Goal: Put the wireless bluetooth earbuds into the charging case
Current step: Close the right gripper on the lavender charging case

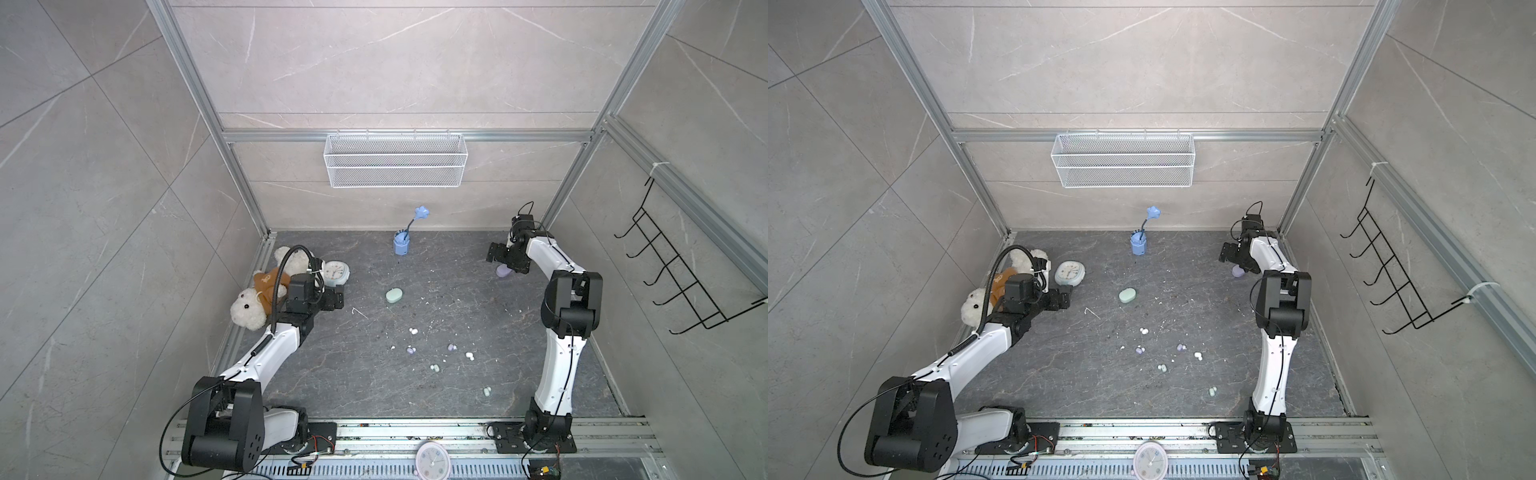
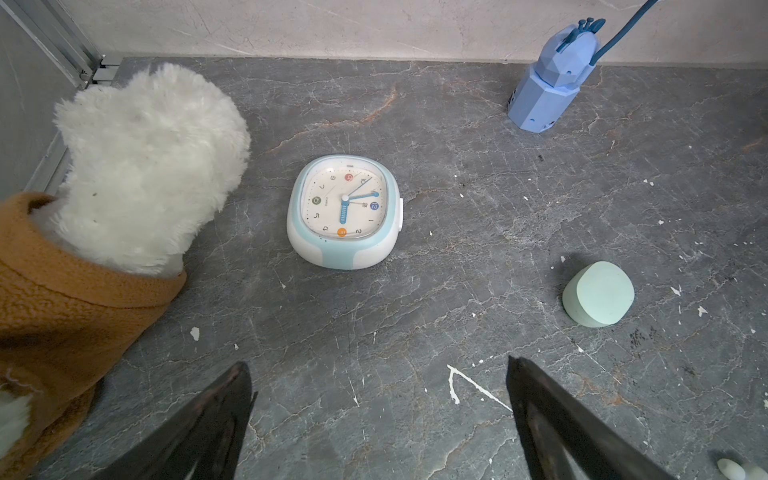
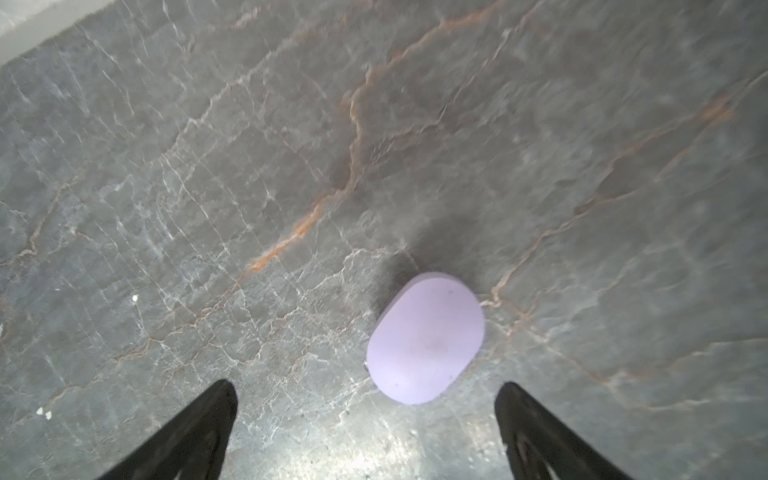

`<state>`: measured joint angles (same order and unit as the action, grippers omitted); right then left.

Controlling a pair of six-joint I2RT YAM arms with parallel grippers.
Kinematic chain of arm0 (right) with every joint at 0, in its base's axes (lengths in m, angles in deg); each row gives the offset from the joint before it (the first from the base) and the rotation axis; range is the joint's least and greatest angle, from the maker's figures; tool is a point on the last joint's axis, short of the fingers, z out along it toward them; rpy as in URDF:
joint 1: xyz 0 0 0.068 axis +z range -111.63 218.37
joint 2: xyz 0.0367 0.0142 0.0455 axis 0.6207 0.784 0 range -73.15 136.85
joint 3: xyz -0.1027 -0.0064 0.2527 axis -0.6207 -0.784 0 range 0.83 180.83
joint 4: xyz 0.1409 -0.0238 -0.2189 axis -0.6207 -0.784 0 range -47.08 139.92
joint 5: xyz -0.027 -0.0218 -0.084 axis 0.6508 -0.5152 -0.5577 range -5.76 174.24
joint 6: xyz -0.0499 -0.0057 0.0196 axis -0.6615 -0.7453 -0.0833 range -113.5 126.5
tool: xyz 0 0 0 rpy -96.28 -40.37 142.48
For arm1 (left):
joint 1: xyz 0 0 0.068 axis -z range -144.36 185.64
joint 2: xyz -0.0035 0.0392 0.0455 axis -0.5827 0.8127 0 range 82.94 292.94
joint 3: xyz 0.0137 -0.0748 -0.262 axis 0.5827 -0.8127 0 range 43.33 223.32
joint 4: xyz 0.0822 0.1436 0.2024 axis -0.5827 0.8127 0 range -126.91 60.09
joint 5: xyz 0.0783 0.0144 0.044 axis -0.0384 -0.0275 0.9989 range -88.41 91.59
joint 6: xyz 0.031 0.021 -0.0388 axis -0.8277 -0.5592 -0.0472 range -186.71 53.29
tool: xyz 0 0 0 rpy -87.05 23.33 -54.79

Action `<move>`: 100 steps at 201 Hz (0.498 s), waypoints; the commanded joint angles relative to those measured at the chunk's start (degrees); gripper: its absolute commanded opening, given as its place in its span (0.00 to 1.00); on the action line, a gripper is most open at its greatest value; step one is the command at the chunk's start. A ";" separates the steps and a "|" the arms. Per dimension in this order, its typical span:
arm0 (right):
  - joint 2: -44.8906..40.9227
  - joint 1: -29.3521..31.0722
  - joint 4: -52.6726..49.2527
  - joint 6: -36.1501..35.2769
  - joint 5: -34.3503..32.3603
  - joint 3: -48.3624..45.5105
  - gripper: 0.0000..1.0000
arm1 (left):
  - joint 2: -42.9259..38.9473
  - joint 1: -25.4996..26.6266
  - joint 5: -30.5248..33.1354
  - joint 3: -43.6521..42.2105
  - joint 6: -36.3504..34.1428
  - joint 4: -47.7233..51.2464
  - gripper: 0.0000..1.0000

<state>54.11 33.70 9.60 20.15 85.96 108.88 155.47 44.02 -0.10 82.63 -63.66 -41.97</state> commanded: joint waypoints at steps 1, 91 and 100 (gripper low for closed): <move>3.74 0.00 -1.39 -2.63 -2.06 5.57 1.00 | -1.59 0.14 -0.49 0.59 0.38 0.05 0.97; 25.46 -1.04 -23.77 -8.42 3.80 43.39 1.00 | -1.72 0.14 0.04 0.42 0.11 0.49 0.97; 25.17 -1.11 -24.80 -8.74 3.70 43.37 1.00 | -1.74 0.08 0.10 0.42 0.16 0.47 0.97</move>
<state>78.49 32.87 -6.00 13.68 88.21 149.10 155.12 44.02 -0.08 82.63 -63.66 -41.64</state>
